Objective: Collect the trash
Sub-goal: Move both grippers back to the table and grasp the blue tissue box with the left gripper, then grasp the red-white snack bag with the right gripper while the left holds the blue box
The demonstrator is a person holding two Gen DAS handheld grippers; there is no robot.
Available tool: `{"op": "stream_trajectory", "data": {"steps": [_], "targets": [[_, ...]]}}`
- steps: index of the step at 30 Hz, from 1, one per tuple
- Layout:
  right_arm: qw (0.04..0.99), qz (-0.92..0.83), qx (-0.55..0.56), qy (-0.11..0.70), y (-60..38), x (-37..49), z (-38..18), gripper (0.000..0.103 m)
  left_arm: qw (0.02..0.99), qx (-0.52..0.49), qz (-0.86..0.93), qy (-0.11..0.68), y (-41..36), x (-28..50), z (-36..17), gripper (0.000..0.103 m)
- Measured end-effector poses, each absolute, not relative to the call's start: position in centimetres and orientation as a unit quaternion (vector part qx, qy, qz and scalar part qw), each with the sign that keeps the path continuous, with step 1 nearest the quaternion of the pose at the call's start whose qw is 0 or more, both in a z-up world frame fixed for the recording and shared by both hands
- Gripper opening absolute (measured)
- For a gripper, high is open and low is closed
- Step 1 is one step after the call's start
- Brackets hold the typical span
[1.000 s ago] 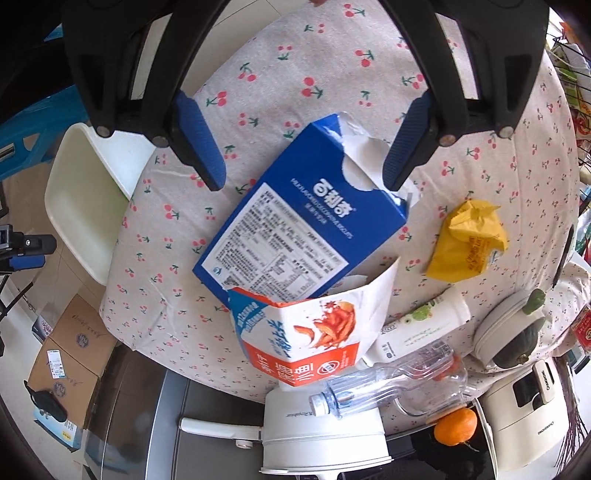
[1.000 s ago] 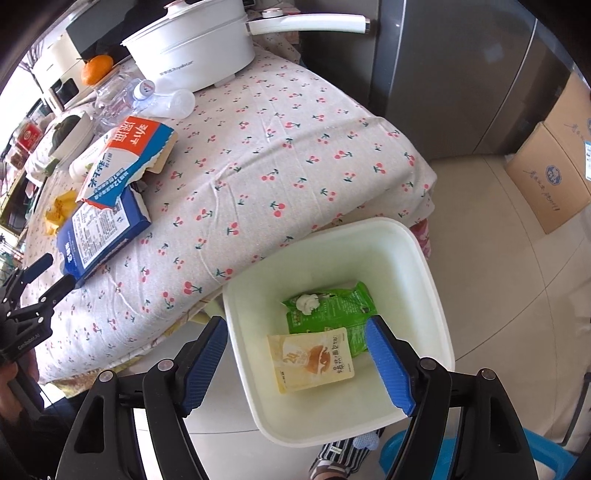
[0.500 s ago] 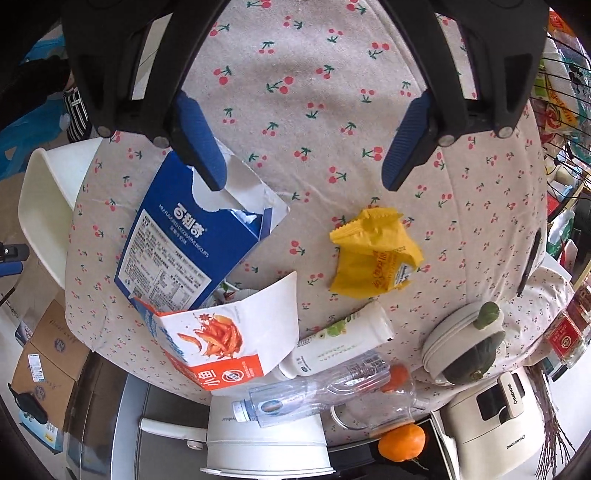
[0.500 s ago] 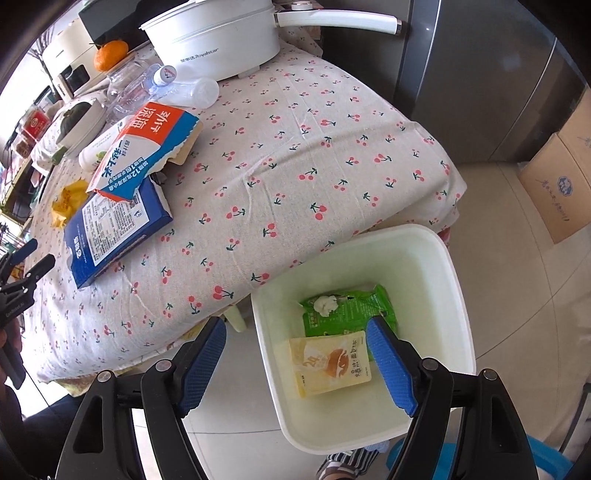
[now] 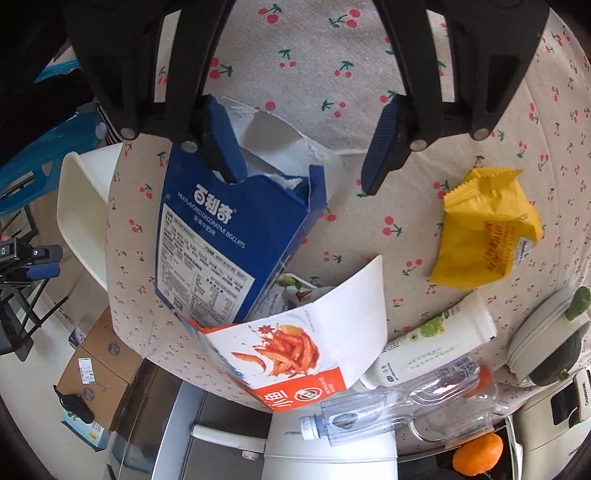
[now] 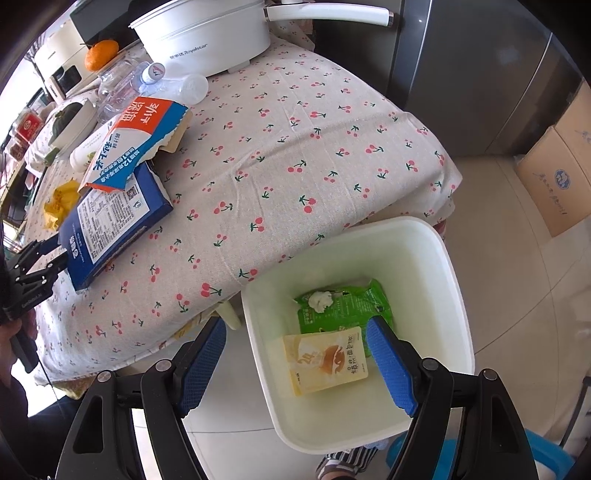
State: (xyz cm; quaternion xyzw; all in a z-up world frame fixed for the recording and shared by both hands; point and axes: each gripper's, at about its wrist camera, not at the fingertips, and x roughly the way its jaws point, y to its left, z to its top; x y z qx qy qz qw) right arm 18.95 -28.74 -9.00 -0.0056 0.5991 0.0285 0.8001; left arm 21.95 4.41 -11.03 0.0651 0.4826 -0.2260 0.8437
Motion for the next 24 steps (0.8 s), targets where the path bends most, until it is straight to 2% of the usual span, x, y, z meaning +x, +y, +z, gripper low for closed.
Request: {"op": "stream_trajectory", "data": {"steps": [3,4,9,17,24], "targets": [[0.799,0.027,-0.007,0.601,-28.6,19.0,-9.1,0.080,0.835,0.074,-0.248,0.485,2.8,21.5,-11.2,0.045],[0.799,0.028,-0.007,0.601,-28.5,19.0,-9.2,0.080,0.834,0.071,-0.254,0.484,2.5,21.3,-11.1,0.037],[0.801,0.031,-0.005,0.598,-28.0,18.9,-8.9,0.080,0.832,0.075,-0.251,0.488,1.0,20.9,-10.2,0.024],[0.817,0.046,0.013,0.574,-26.6,19.5,-7.4,0.080,0.839,0.082,-0.237,0.482,1.8,18.5,-7.7,0.020],[0.838,0.068,0.023,0.540,-23.5,20.8,-5.9,0.080,0.858,0.071,-0.217,0.461,6.1,15.0,-5.5,0.020]]}}
